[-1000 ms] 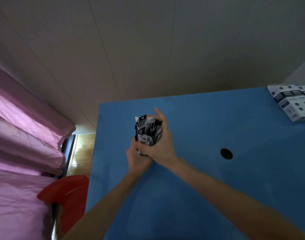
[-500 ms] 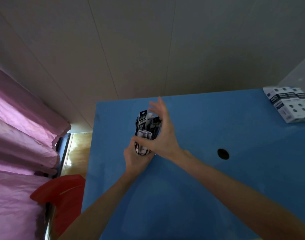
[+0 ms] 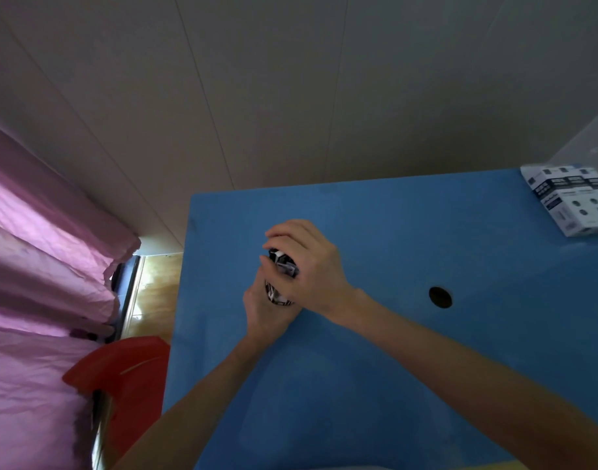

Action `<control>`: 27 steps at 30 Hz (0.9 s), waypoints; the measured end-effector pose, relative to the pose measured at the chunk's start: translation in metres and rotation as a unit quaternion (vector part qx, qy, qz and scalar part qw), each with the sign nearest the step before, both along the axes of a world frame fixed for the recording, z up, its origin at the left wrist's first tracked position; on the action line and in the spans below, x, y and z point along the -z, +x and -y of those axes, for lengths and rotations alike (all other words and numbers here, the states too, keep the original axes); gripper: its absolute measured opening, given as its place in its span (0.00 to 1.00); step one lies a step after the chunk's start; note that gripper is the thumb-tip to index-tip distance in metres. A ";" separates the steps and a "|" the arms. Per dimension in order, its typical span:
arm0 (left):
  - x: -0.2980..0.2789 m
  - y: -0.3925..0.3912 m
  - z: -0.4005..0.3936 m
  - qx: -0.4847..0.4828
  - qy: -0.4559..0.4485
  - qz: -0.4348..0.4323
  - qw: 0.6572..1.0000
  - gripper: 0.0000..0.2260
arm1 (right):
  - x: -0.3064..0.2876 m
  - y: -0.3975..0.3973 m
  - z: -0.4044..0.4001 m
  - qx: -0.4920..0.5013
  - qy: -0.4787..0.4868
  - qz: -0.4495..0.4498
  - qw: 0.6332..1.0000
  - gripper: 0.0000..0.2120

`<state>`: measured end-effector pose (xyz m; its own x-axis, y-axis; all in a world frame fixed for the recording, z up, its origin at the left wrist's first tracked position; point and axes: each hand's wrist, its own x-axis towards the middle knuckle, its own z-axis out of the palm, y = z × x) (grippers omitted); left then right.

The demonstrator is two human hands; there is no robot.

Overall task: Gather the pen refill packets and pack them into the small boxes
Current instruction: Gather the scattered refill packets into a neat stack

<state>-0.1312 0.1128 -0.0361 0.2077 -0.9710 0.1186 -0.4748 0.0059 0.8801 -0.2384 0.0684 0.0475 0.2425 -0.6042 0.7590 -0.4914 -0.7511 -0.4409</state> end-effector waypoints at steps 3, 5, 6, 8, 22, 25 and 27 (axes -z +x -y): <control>0.001 0.001 0.001 0.013 -0.004 0.010 1.000 0.26 | 0.007 0.000 0.000 0.009 -0.016 -0.017 1.000 0.06; 0.002 0.002 0.001 0.022 0.003 0.011 1.000 0.31 | 0.008 -0.004 0.004 0.013 -0.014 -0.026 0.999 0.06; 0.002 0.003 0.001 0.028 0.006 0.013 1.000 0.34 | 0.008 -0.007 0.006 0.020 -0.013 -0.025 0.999 0.06; 0.001 0.004 0.000 0.046 0.011 0.021 0.999 0.38 | 0.010 -0.010 0.008 0.038 -0.014 -0.023 0.999 0.05; 0.004 0.012 0.019 0.109 0.053 -0.001 0.993 0.28 | 0.017 -0.008 0.026 0.096 0.056 0.029 0.993 0.07; -0.005 0.025 0.035 0.165 0.133 0.029 0.977 0.25 | 0.008 -0.020 0.035 0.119 0.213 0.027 0.969 0.09; -0.018 0.034 0.050 0.229 0.187 0.102 0.950 0.25 | 0.012 -0.037 0.038 0.118 0.331 0.021 0.936 0.12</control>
<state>-0.0971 0.0632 -0.0182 -0.2365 -0.9362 -0.2601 -0.6587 -0.0423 0.7512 -0.2752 0.0304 0.0359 0.0217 -0.9783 0.2060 -0.5813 -0.1800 -0.7936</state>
